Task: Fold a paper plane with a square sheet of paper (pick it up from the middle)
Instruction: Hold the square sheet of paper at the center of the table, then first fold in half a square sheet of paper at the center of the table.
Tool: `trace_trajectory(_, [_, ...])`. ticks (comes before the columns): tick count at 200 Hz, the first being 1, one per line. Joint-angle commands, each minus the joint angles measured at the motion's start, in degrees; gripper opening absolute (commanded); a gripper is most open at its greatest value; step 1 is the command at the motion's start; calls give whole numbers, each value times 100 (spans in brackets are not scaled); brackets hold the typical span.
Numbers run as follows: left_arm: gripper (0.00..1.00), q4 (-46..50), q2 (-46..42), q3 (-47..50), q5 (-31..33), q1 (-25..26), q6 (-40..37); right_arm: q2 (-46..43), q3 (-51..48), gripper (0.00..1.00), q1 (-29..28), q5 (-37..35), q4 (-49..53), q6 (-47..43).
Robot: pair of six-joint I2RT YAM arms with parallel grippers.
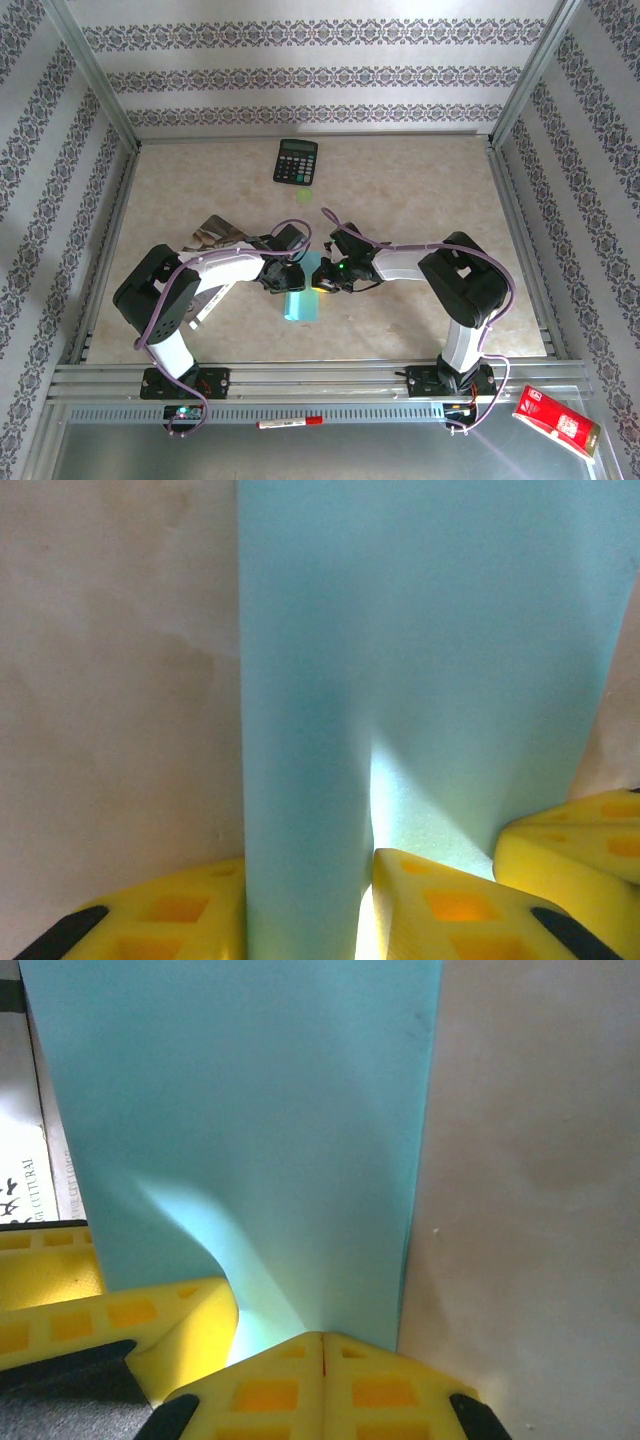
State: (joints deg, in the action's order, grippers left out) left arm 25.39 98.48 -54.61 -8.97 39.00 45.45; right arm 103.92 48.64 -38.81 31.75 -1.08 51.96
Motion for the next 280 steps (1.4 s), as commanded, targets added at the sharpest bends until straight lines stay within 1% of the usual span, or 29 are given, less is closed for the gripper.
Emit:
trace_trajectory(1, [35,333,407,400,359,2,57,220,-128,0,-108,-580,698,-116])
trace_trajectory(31, [38,410,303,321,380,2,69,299,-206,0,-113,-785,863,-125])
trace_trajectory(66, [49,660,29,182,506,-6,70,355,-289,0,-111,-962,963,-130])
trace_trajectory(85, [56,854,-246,110,611,-7,78,384,-320,0,-111,-1027,972,-142])
trace_trajectory(102, [62,1132,-618,63,864,-41,90,432,-338,0,-105,-1074,955,-143])
trace_trajectory(122, [65,1181,-1175,62,1013,-77,99,475,-347,0,-118,-1094,913,-135])
trace_trajectory(134, [65,1012,-1466,105,910,-77,79,489,-360,0,-101,-1124,915,-151])
trace_trajectory(151, [61,606,-1615,158,444,-77,65,511,-356,0,-102,-1136,891,-156])
trace_trajectory(158, [57,384,-1601,178,213,-71,86,522,-366,0,-101,-1140,884,-156])
trace_trajectory(172, [44,29,-1450,181,-245,-76,166,533,-373,0,-102,-1158,866,-149])
trace_trajectory(186, [36,-129,-1239,144,-401,-81,217,542,-390,0,-100,-1155,864,-160])
trace_trajectory(200, [30,-235,-1028,78,-475,-85,193,548,-383,0,-102,-1154,862,-163])
trace_trajectory(220, [26,-208,-760,36,-410,-116,161,553,-404,0,-107,-1184,858,-168])
trace_trajectory(236, [23,-277,-609,209,-359,-194,183,580,-399,0,-99,-1185,863,-178])
trace_trajectory(280, [22,-315,-312,609,-220,-335,37,673,-404,0,-95,-1192,888,-223])
